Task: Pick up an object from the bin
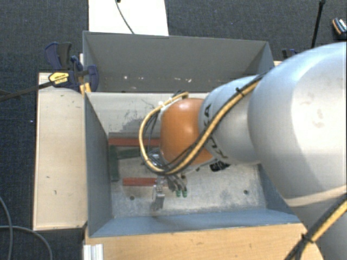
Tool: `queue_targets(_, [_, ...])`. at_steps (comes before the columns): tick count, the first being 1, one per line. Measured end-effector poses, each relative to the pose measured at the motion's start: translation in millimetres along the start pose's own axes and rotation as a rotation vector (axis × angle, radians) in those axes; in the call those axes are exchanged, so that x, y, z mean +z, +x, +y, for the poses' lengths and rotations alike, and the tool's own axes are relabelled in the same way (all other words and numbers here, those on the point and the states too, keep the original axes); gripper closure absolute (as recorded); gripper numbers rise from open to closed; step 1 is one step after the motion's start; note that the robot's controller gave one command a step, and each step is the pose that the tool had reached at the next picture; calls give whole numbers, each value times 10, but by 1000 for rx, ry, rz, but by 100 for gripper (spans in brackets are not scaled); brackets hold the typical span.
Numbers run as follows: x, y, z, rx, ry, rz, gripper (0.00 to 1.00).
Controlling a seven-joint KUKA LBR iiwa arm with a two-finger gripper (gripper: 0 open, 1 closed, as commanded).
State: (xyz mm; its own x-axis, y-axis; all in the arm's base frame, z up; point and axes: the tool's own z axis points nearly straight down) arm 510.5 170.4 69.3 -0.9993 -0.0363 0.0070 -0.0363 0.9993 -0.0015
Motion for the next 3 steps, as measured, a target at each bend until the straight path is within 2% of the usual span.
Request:
queue_targets(1, [-4, 1, -4, 5, 0, 0, 0])
queue_targets(2, [-4, 1, -3, 6, -1, 0, 100])
queue_targets(3, [-585, -16, -4, 9, -5, -14, 100])
